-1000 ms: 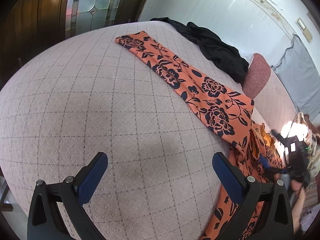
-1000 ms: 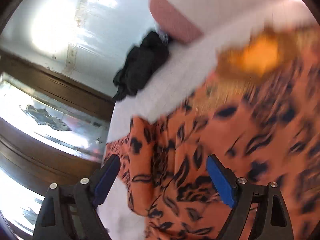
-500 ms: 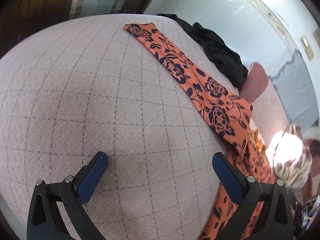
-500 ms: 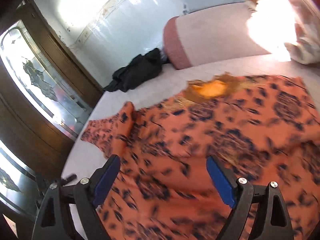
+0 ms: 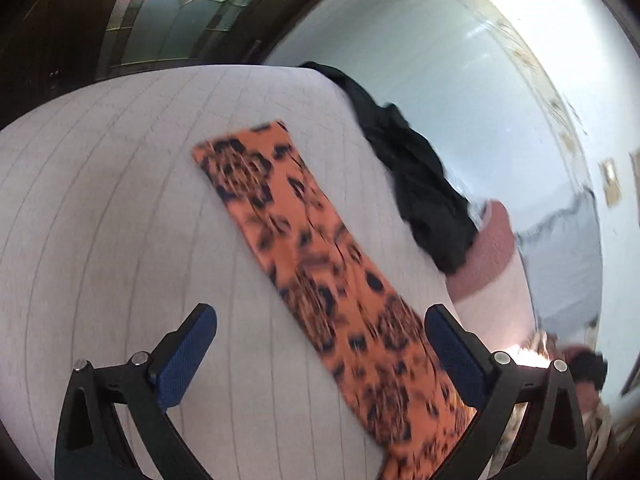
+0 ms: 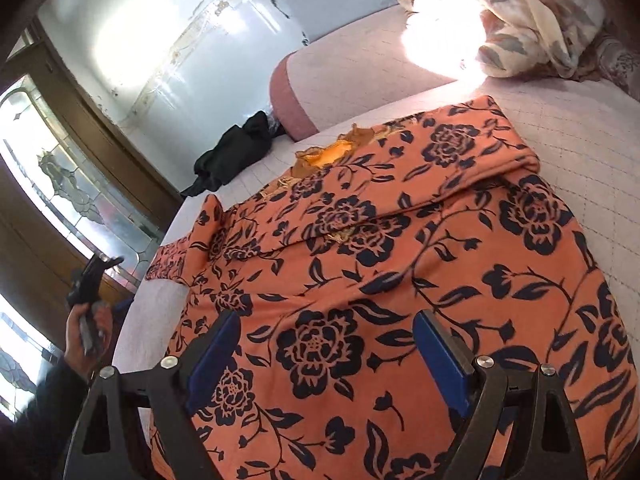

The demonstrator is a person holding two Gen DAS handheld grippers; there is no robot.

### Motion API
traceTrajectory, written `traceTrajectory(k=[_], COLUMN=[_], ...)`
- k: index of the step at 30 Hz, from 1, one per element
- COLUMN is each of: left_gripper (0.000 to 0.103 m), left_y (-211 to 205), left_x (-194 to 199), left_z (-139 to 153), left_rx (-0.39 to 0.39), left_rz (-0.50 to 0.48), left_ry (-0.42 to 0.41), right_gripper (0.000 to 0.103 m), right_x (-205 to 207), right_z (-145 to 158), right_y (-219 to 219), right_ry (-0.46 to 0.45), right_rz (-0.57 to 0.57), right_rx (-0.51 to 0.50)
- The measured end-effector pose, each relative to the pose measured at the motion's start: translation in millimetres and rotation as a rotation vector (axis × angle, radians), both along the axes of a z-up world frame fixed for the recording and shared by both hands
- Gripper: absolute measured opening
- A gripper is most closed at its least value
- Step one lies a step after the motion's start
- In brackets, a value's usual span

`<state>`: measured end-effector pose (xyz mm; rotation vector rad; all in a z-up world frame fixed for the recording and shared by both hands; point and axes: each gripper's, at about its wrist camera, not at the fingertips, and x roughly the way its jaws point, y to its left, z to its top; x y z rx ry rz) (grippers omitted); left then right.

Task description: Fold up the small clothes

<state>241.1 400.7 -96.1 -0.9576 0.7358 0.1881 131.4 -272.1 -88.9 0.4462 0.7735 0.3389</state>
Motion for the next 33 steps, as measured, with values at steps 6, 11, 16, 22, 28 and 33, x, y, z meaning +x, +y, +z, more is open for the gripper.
traceTrajectory(k=[6, 11, 16, 22, 28, 33], left_gripper=[0.095, 0.095, 0.068, 0.006, 0.005, 0.005], left_y=[46, 53, 54, 45, -70, -209], left_x=[43, 59, 70, 77, 69, 43], left_z=[-34, -33, -35, -24, 88, 180], left_rx=[-0.067, -0.026, 0.089, 0.297, 0.611, 0.643], left_rz=[0.098, 0.115, 0.158, 0.145, -0.006, -0.227], left_ry=[0.067, 0.041, 0.087, 0.207, -0.028, -0.322], right_gripper=[0.09, 0.09, 0.09, 0.09, 0.09, 0.09], right_x=[10, 17, 20, 18, 9, -1], right_z=[-5, -9, -13, -13, -7, 1], right_y=[10, 2, -3, -5, -27, -50], right_ry=[-0.007, -0.003, 0.006, -0.003, -0.033, -0.053], right_rz=[0.041, 0.015, -0.003, -0.011, -0.066, -0.116], right_rx=[0.005, 0.024, 0.037, 0.031, 0.094, 0.178])
